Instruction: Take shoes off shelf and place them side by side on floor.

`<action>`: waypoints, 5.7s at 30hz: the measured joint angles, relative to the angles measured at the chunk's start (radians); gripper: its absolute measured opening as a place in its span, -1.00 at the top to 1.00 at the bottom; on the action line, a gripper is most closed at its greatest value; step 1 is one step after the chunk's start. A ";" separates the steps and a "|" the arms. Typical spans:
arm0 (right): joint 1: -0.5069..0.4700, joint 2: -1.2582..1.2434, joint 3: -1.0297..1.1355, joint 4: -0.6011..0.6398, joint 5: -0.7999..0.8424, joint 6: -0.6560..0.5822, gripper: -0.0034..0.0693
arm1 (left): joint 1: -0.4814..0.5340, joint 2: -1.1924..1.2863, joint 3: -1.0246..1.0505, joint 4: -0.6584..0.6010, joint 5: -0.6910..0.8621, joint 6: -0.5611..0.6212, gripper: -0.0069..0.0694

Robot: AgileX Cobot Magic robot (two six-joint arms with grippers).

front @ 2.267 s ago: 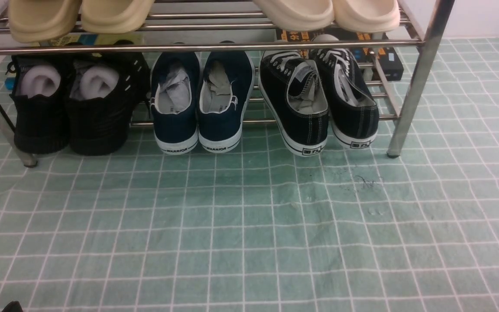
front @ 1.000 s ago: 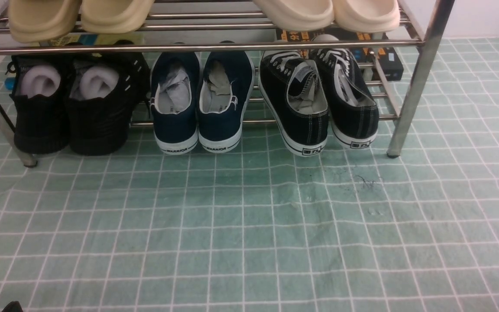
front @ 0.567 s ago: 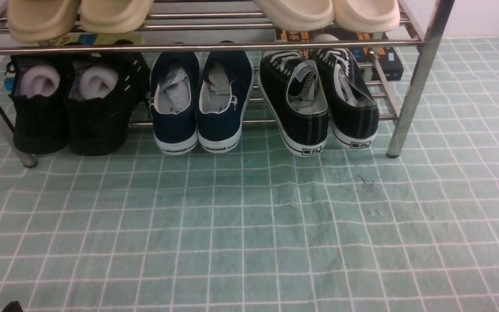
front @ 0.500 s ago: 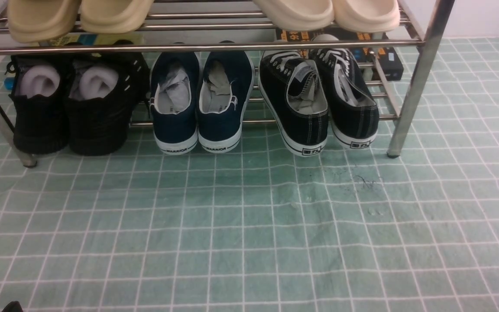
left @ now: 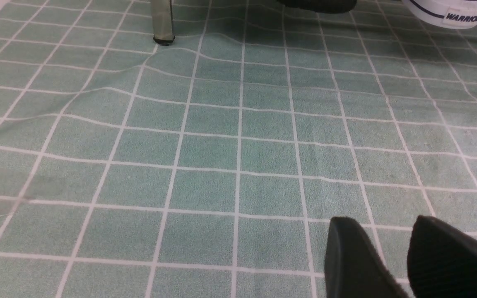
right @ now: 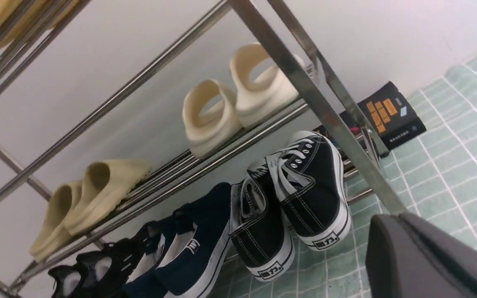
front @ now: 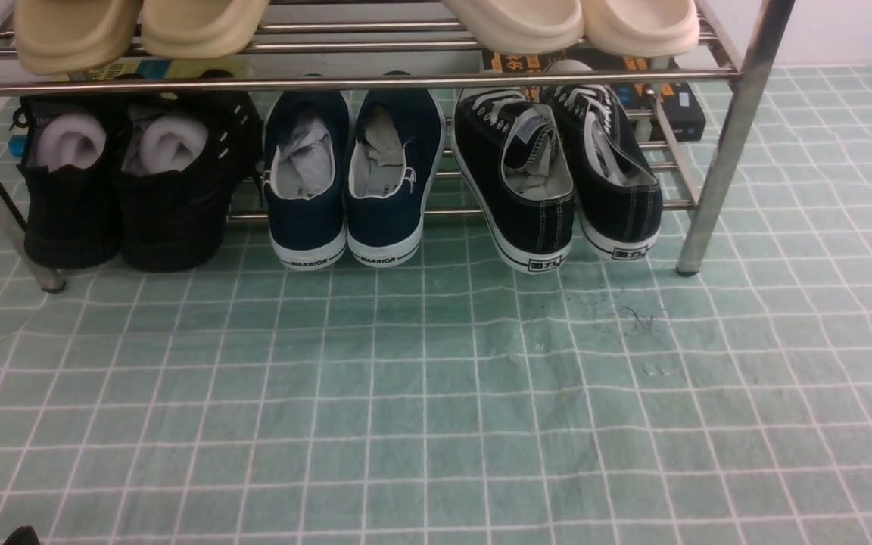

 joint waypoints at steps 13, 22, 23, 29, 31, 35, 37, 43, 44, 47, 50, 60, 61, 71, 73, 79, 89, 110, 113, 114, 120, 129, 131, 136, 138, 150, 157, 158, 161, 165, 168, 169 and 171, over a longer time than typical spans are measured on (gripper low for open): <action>0.000 0.769 -0.490 -0.149 0.685 -0.137 0.91 | 0.000 0.000 0.000 0.000 0.000 0.000 0.19; 0.038 1.259 -0.773 -0.046 0.929 -0.267 0.90 | 0.000 0.000 0.000 0.000 0.000 0.000 0.19; 0.092 1.335 -0.842 -0.039 0.929 -0.275 0.90 | 0.000 0.000 0.000 0.000 0.000 0.000 0.19; 0.296 1.512 -1.130 -0.184 0.942 -0.151 0.89 | 0.000 0.000 0.000 0.000 0.000 0.000 0.19; 0.367 1.569 -1.241 -0.292 0.943 -0.075 0.87 | 0.000 0.000 0.000 0.000 0.000 0.000 0.19; 0.469 1.666 -1.413 -0.470 0.923 0.048 0.81 | 0.000 0.000 0.000 0.000 0.000 0.000 0.19; 0.517 1.731 -1.519 -0.556 0.905 0.097 0.73 | 0.000 0.000 0.000 0.000 0.000 0.000 0.19; 0.564 1.909 -1.725 -0.686 0.864 0.154 0.32 | 0.000 0.000 0.000 0.001 0.000 0.000 0.19; 0.564 1.925 -1.748 -0.695 0.859 0.156 0.27 | 0.000 0.000 0.000 0.001 0.000 0.000 0.19; 0.565 2.002 -1.812 -0.749 0.837 0.158 0.00 | 0.000 0.000 0.000 0.001 0.000 0.000 0.19; 0.565 2.048 -1.834 -0.796 0.810 0.158 -0.14 | 0.000 0.000 0.000 0.001 0.000 0.000 0.19; 0.565 2.130 -1.839 -0.865 0.733 0.158 -0.08 | 0.000 0.000 0.000 0.001 0.000 0.000 0.19; 0.565 2.133 -1.839 -0.865 0.734 0.158 0.01 | 0.000 0.000 0.000 0.001 0.000 0.000 0.19; 0.568 2.101 -1.890 -0.841 0.875 0.158 0.90 | 0.000 0.000 0.000 0.001 0.000 0.000 0.19; 0.569 2.095 -1.909 -0.831 0.915 0.158 0.90 | 0.000 0.000 0.000 0.001 0.000 0.000 0.19; 0.589 2.060 -1.985 -0.799 0.990 0.125 0.90 | 0.000 0.000 0.000 0.001 0.000 0.000 0.19; 0.632 1.973 -1.992 -0.747 0.991 0.145 0.89 | 0.000 0.000 0.000 0.001 0.000 0.000 0.19; 0.919 1.437 -1.337 -0.757 0.990 0.317 0.88 | 0.000 -0.001 0.000 0.001 0.000 0.000 0.19; 0.958 1.432 -1.260 -0.773 0.990 0.370 0.88 | 0.000 -0.001 0.000 0.001 0.000 0.000 0.19; 0.963 1.432 -1.240 -0.777 0.990 0.383 0.88 | 0.000 -0.001 0.000 0.001 0.000 0.000 0.19; 0.976 1.434 -1.146 -0.809 0.986 0.468 0.88 | 0.000 -0.001 0.000 0.001 0.000 0.000 0.19; 0.975 1.489 -1.056 -1.043 0.846 0.762 0.87 | 0.000 -0.001 0.000 0.001 0.000 0.000 0.19; 0.975 1.521 -1.056 -1.075 0.794 0.794 0.86 | 0.000 -0.001 0.000 0.001 0.000 0.000 0.19; 0.975 1.591 -1.056 -1.091 0.708 0.831 0.86 | 0.000 -0.001 0.000 0.001 0.000 0.000 0.19; 0.976 1.614 -1.055 -1.091 0.691 0.834 0.85 | 0.000 -0.001 0.000 0.001 0.000 0.000 0.19; 0.976 1.730 -1.054 -1.111 0.555 0.916 0.84 | 0.000 -0.001 0.000 0.001 0.000 0.000 0.18; 0.976 1.737 -1.054 -1.102 0.524 0.940 0.81 | 0.000 -0.001 0.000 0.001 0.000 0.000 0.18; 0.976 1.738 -1.054 -1.102 0.517 0.943 0.79 | 0.000 -0.001 0.000 0.001 0.000 0.000 0.18; 0.976 1.738 -1.054 -1.100 0.492 0.952 0.69 | 0.000 -0.001 0.000 0.001 0.000 0.000 0.18; 0.976 1.738 -1.055 -1.094 0.478 0.953 0.44 | 0.000 -0.001 0.000 0.001 0.000 0.000 0.18; 0.976 1.727 -1.060 -1.088 0.500 0.946 0.21 | 0.000 -0.001 0.000 0.001 0.000 0.000 0.18; 0.976 1.725 -1.061 -1.087 0.500 0.946 0.20 | 0.000 -0.001 0.000 0.001 0.000 0.000 0.18; 0.976 1.700 -1.077 -1.087 0.558 0.882 0.14 | 0.000 -0.001 0.000 0.001 0.000 0.000 0.18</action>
